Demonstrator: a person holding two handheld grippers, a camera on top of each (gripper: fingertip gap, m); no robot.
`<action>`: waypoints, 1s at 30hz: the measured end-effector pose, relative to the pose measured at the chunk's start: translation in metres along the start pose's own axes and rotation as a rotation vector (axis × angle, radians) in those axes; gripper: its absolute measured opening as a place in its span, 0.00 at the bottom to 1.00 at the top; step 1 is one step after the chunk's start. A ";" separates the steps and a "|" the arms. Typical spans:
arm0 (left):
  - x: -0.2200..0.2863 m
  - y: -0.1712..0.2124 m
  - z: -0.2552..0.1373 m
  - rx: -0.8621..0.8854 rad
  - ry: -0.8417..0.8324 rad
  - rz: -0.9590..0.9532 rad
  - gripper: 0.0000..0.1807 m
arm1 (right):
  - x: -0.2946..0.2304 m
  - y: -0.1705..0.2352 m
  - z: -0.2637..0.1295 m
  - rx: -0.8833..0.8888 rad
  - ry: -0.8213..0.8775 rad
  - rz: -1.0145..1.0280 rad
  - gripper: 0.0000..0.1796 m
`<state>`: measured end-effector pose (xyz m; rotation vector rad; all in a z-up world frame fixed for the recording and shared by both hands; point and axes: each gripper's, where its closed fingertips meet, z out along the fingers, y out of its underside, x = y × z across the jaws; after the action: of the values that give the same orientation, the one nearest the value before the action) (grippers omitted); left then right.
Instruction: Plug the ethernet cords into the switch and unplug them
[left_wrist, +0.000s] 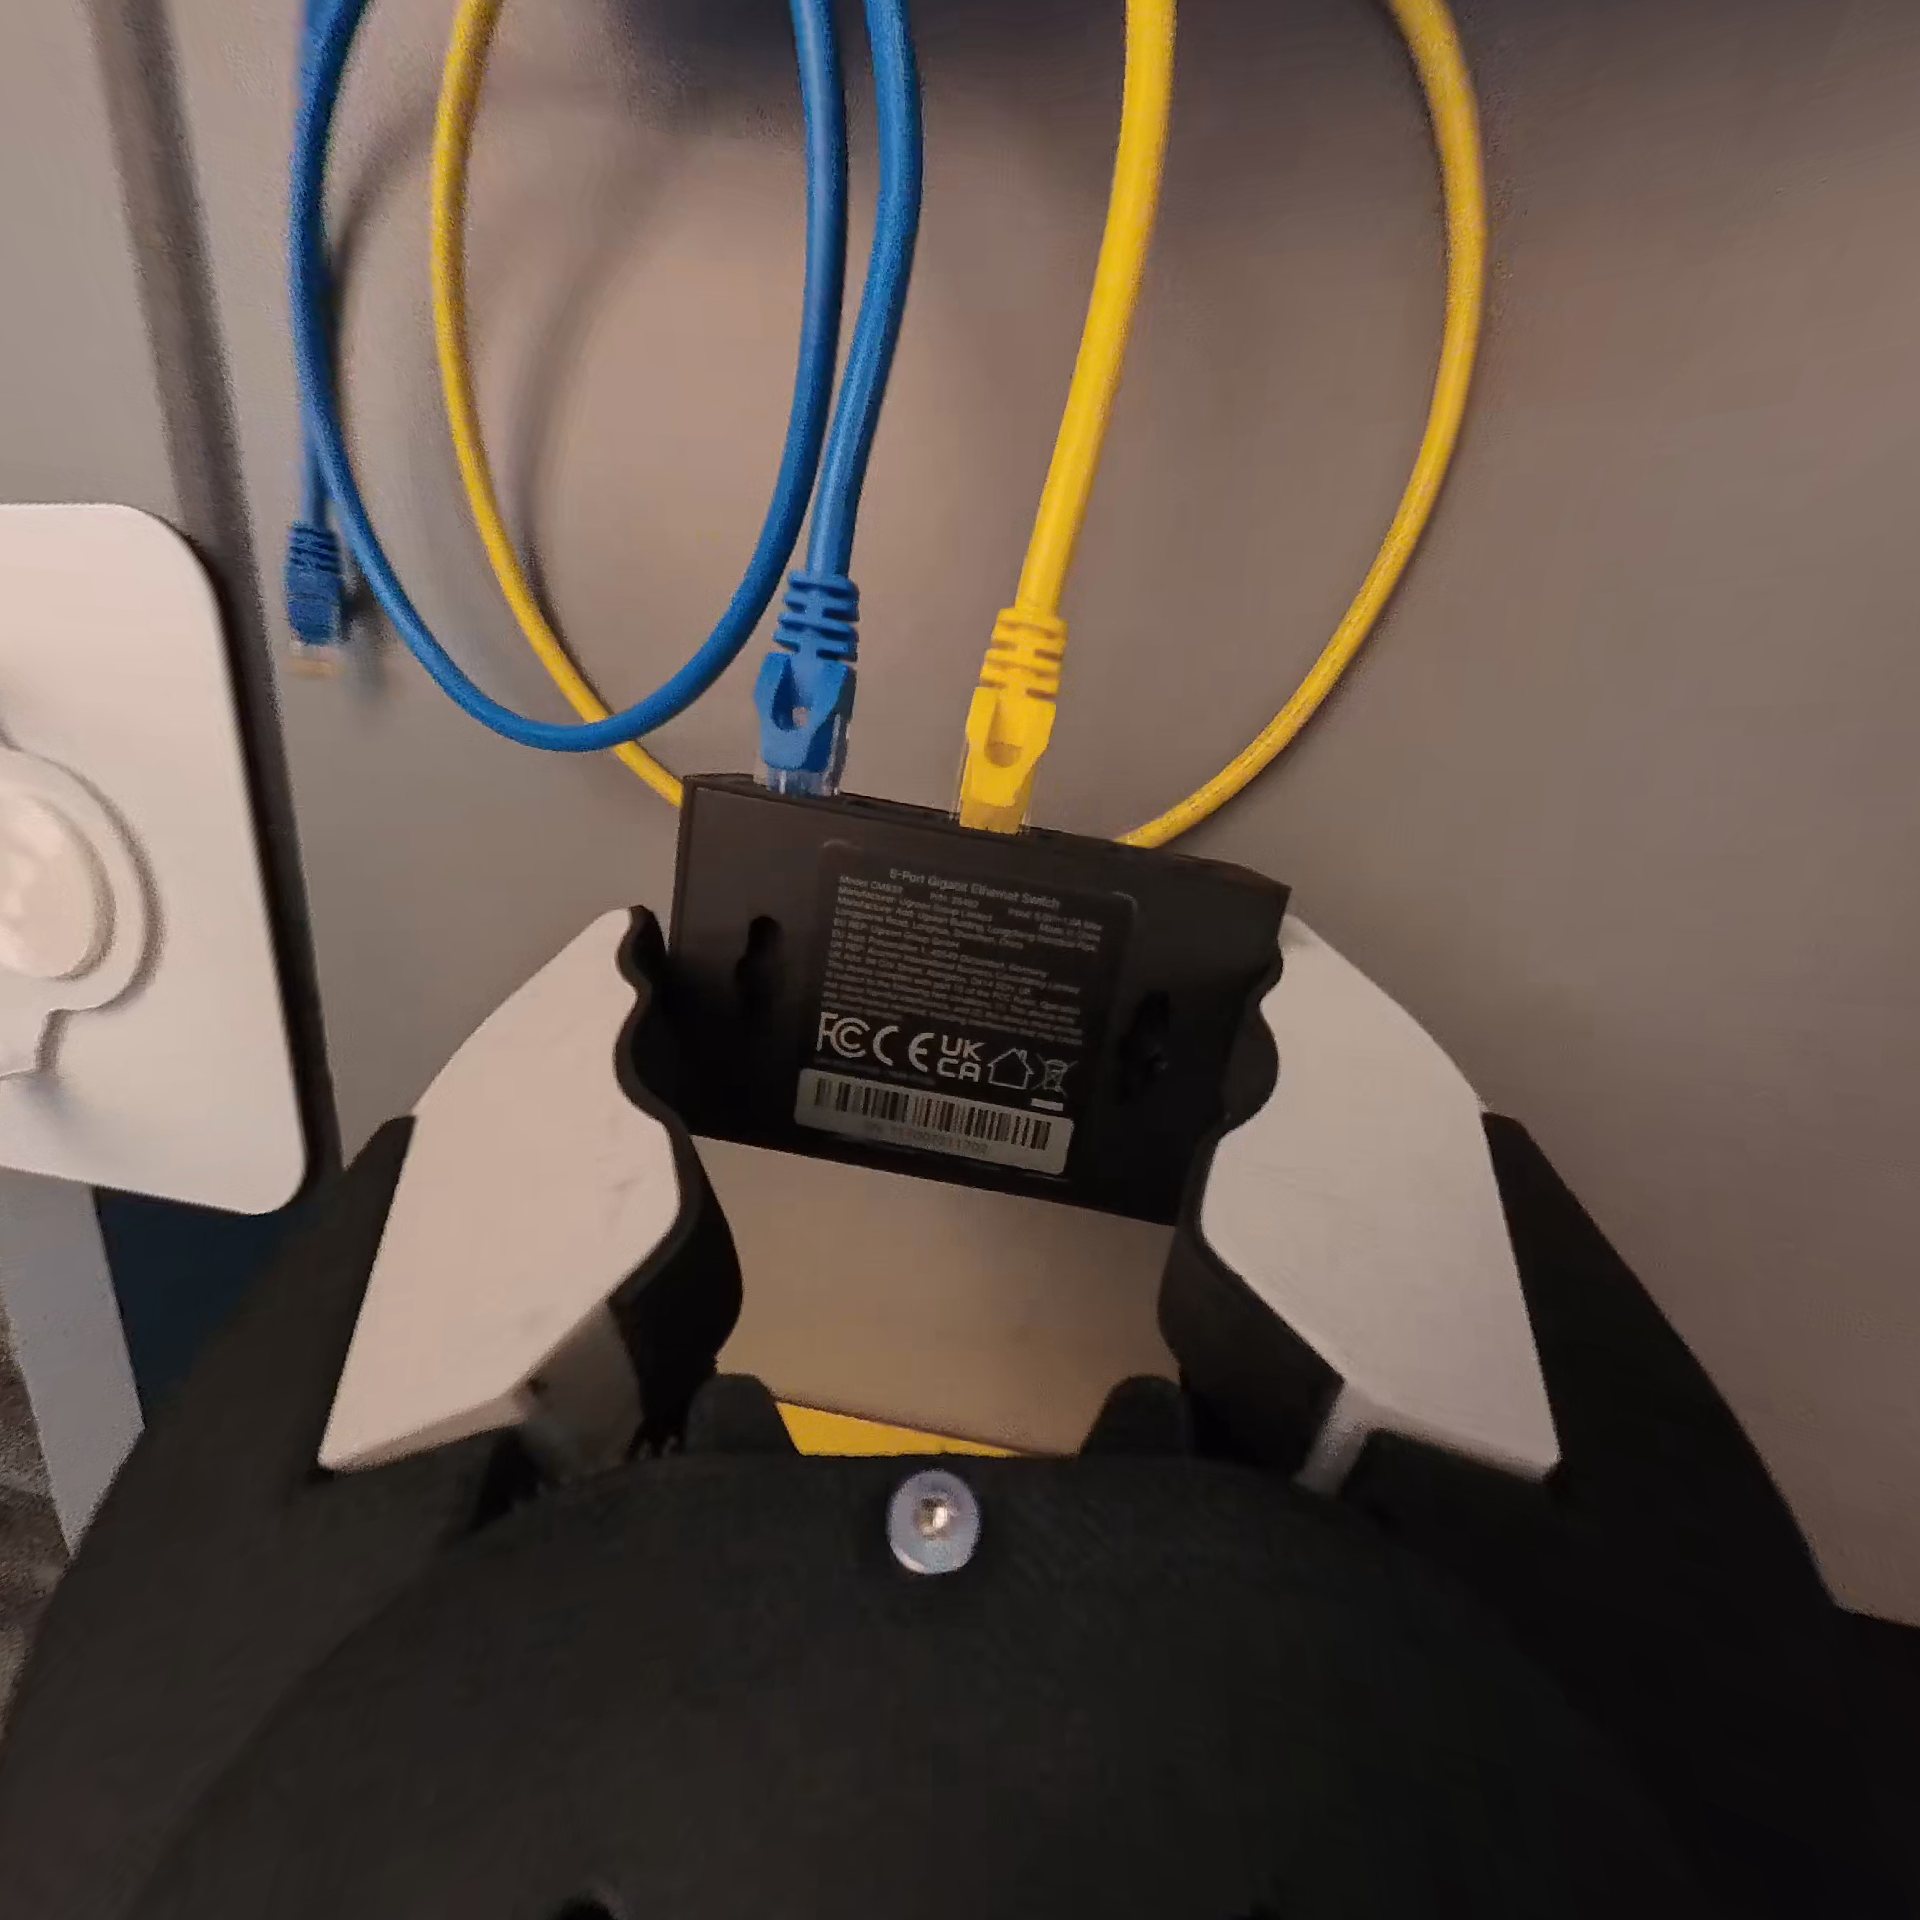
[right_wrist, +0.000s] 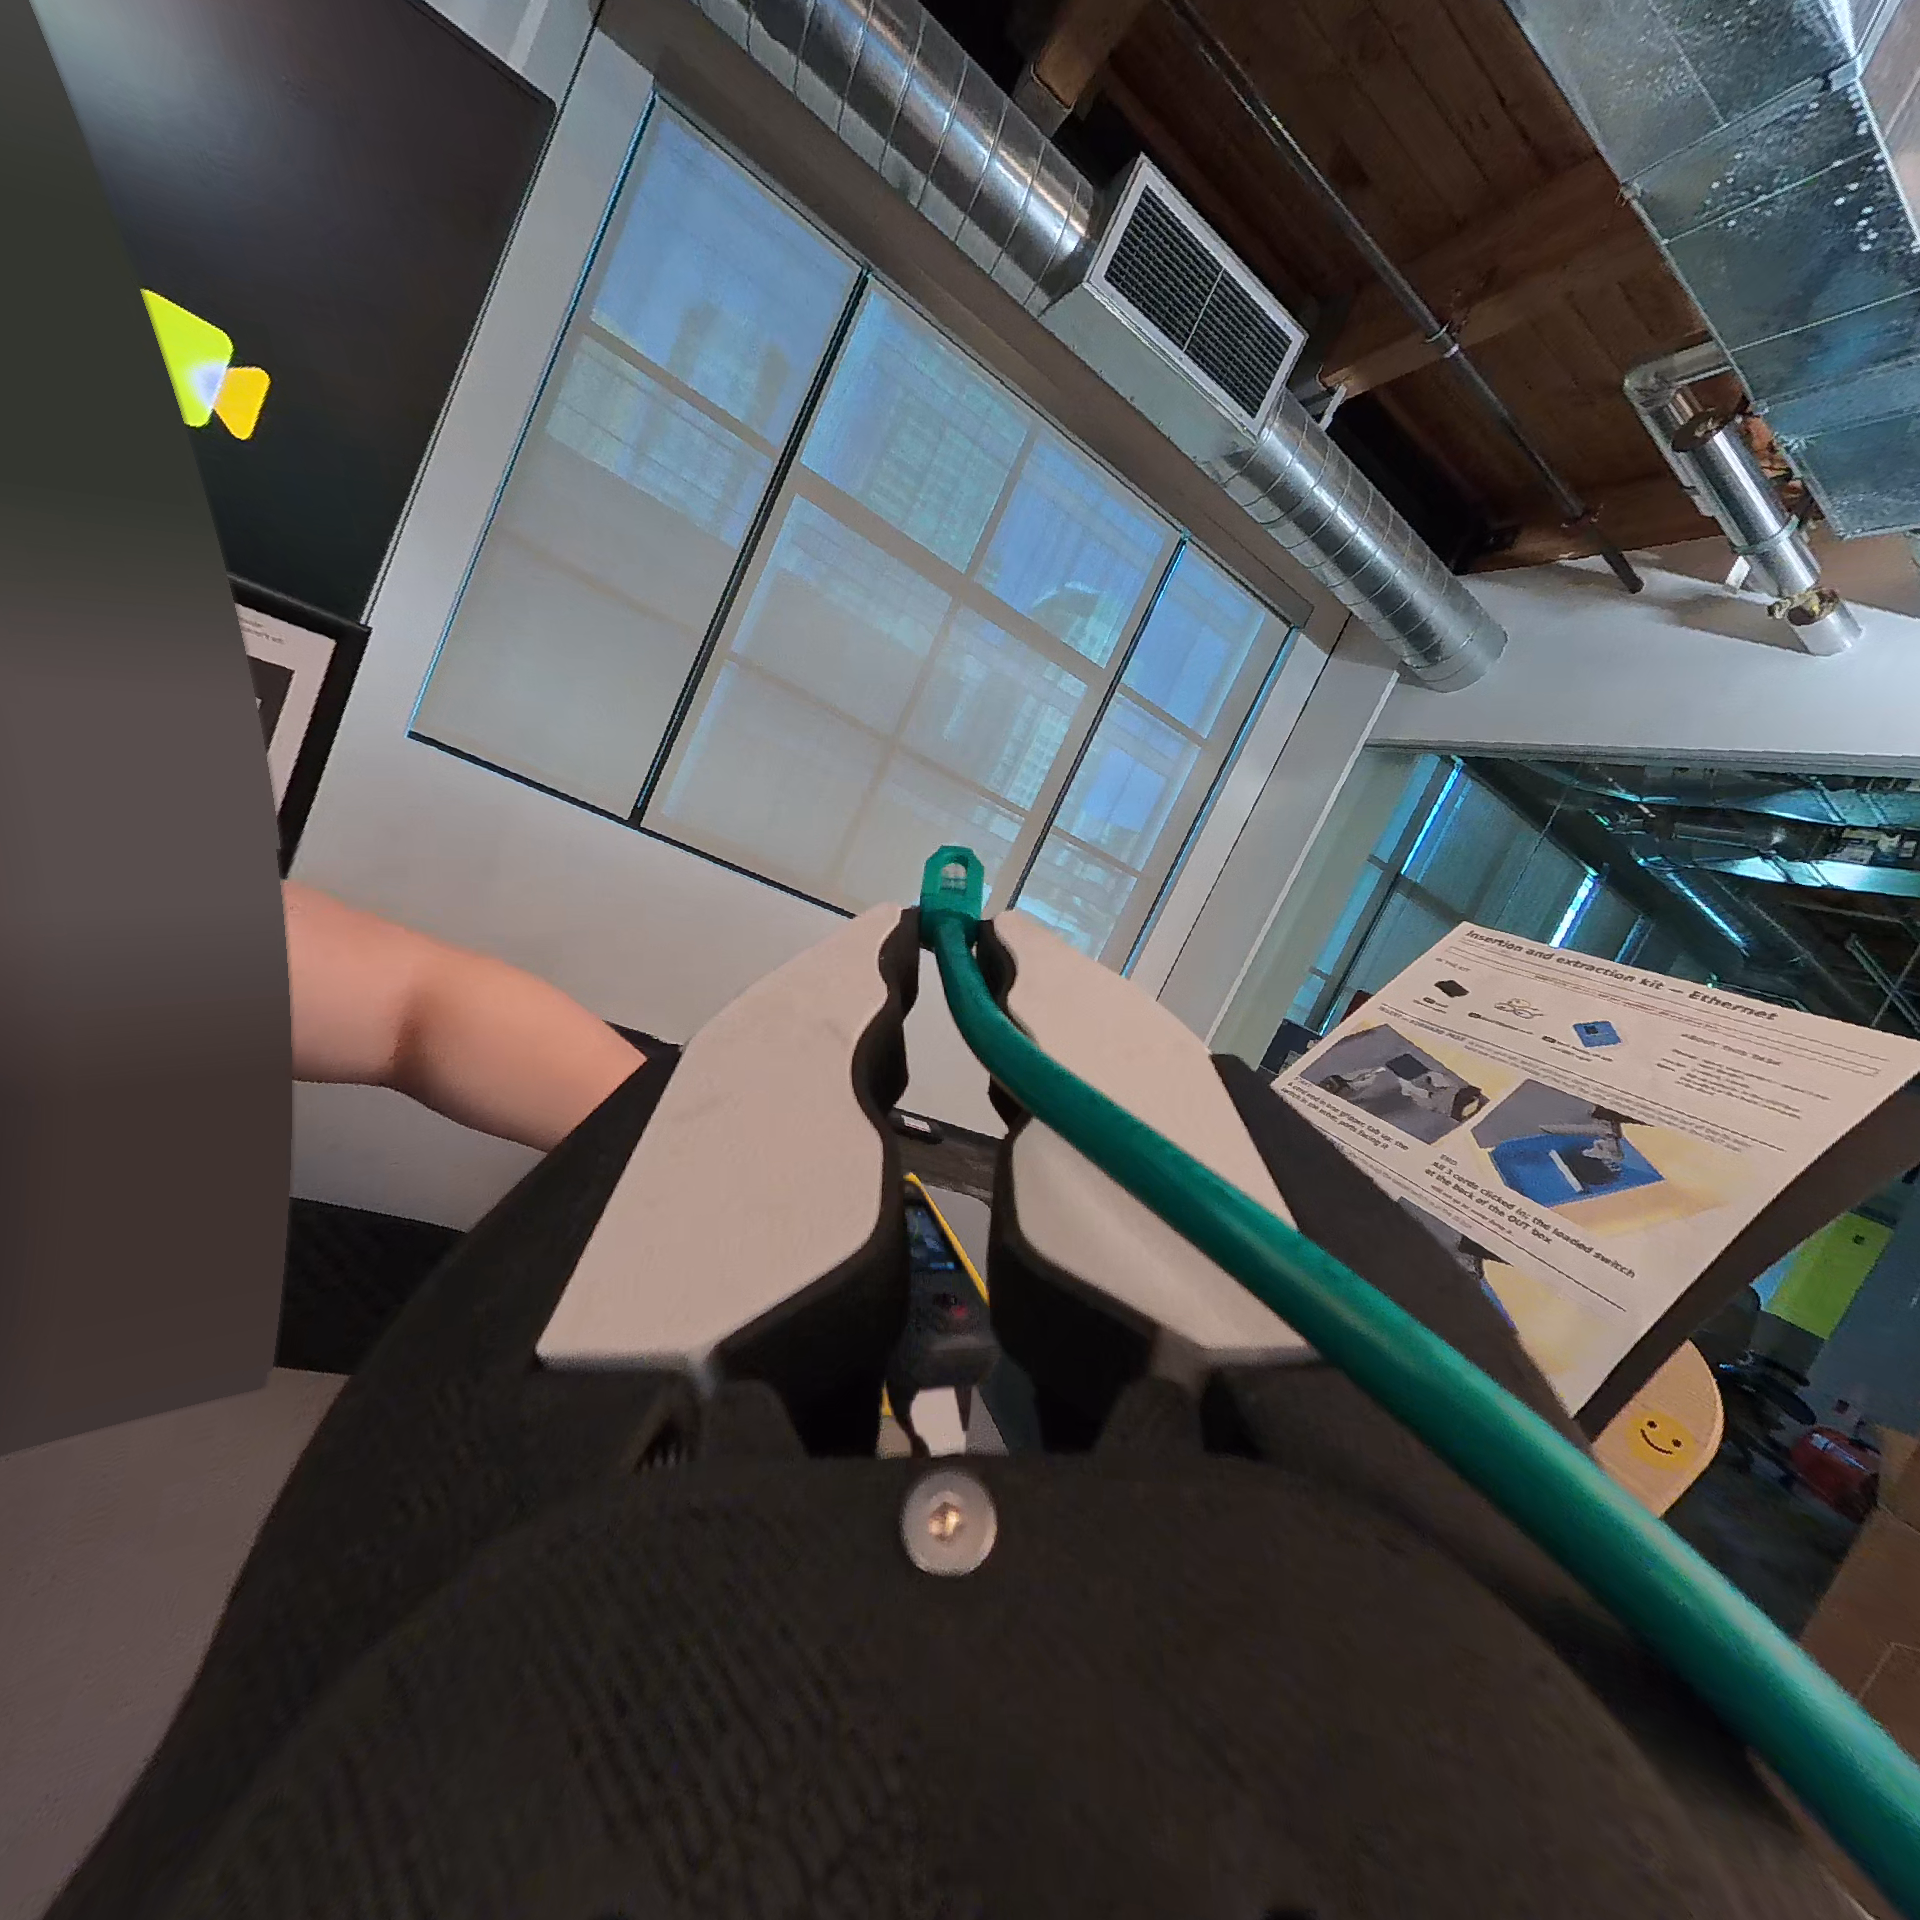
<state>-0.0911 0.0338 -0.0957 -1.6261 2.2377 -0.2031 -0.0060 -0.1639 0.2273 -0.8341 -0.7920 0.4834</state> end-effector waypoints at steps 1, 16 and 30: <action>0.000 -0.003 -0.006 0.028 -0.011 -0.008 0.57 | 0.000 0.000 0.000 0.000 -0.001 0.000 0.06; -0.013 -0.029 -0.091 0.569 -0.175 -0.212 0.57 | -0.017 0.016 0.017 -0.082 -0.058 -0.033 0.06; 0.011 -0.029 -0.061 0.662 -0.046 -0.347 0.57 | -0.024 0.118 0.041 -0.422 -0.160 0.044 0.06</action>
<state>-0.0913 0.0081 -0.0325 -1.5800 1.5787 -0.8790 -0.0619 -0.0910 0.1399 -1.2155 -1.0444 0.4313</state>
